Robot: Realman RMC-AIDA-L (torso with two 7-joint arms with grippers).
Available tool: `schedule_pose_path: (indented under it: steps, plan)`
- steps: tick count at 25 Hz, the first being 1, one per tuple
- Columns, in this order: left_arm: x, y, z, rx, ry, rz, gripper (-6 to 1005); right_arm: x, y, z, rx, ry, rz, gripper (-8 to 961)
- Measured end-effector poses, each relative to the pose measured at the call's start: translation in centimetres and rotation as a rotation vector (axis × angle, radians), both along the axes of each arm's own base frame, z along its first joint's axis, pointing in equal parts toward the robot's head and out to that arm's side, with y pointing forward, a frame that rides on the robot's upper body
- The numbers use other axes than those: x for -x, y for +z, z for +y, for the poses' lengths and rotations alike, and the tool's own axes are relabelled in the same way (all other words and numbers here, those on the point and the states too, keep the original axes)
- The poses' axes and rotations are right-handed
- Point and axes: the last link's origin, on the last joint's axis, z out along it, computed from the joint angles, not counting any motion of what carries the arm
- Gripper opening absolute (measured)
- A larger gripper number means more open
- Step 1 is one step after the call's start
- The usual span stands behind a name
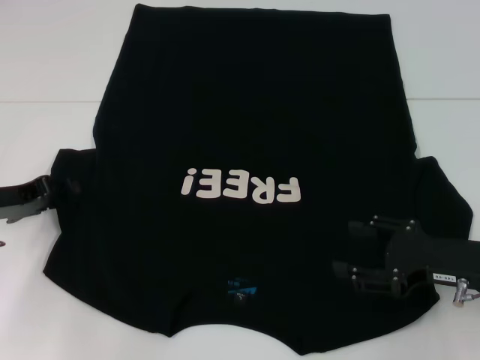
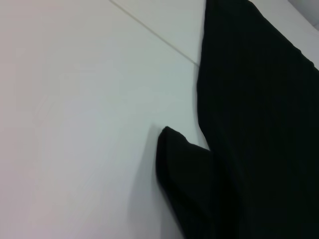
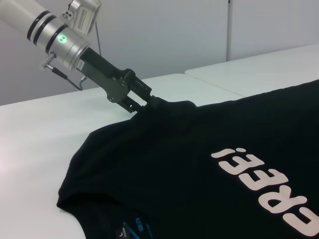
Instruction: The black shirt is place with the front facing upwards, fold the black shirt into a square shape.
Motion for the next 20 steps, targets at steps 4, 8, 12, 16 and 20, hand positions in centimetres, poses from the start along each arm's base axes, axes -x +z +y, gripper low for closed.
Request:
schedule_pose_path:
  steps: [4,8,12,16,20]
  plan:
    - [0.02,0.11,0.16,-0.012,0.001,0.010,684,-0.01,0.00,-0.03,0.001,-0.001,0.001,801]
    - [-0.04,0.21,0.24,-0.016,-0.002,0.013,518,-0.04,0.00,-0.06,0.000,-0.001,0.001,801]
    - [-0.04,0.22,0.26,-0.017,0.000,0.012,242,-0.05,0.00,-0.04,0.000,-0.002,0.000,801]
    - [0.01,0.32,0.27,-0.021,0.003,0.010,99,-0.03,0.00,-0.02,-0.001,-0.002,0.000,801]
    - [0.04,0.70,0.41,-0.031,-0.001,0.017,28,0.00,0.00,0.02,-0.001,-0.001,-0.001,802]
